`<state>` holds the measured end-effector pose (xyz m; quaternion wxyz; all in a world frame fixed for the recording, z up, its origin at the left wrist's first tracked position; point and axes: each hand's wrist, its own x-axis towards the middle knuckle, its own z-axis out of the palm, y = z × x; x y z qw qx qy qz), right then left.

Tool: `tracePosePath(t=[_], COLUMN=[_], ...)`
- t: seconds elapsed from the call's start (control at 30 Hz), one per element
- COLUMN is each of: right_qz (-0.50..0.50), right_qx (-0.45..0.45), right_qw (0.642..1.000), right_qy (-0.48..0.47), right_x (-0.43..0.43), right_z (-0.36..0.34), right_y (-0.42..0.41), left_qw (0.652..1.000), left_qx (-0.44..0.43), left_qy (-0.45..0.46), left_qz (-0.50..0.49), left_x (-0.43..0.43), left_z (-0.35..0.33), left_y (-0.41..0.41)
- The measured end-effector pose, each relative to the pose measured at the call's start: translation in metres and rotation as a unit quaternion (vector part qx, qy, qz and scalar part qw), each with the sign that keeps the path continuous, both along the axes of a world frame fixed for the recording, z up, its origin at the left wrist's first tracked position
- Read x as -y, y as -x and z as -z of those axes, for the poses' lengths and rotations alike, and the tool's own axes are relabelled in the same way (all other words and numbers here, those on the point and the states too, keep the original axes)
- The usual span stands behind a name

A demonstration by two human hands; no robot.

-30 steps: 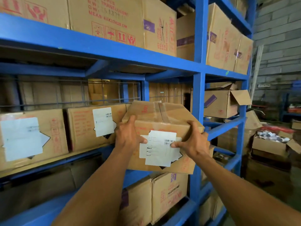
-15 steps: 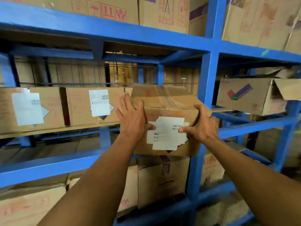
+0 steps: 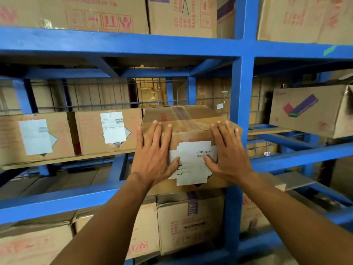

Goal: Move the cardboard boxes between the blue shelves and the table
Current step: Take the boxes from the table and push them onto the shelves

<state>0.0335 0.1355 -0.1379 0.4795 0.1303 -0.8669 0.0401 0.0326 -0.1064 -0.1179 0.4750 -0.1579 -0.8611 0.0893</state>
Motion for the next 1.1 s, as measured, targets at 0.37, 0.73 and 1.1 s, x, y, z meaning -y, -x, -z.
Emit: tracePosePath(t=[0.37,0.73,1.1], right_qz=[0.035,0.049,0.025], right_qx=[-0.166,-0.203,-0.187], right_qw=[0.986,0.978,0.982], right_qy=[0.002,-0.007,0.021], right_x=[0.009,0.003,-0.008], right_z=[0.006,0.006,0.016], right_y=[0.063,0.104,0.131], left_qw=[0.992,0.988,0.988], left_qx=[-0.044,-0.085,-0.121], left_qy=[-0.119,-0.125,-0.092], left_qz=[-0.019,-0.005,0.010], left_x=[-0.023,-0.030,-0.046], left_z=[0.008,0.010,0.017], left_y=[0.040,0.073,0.099])
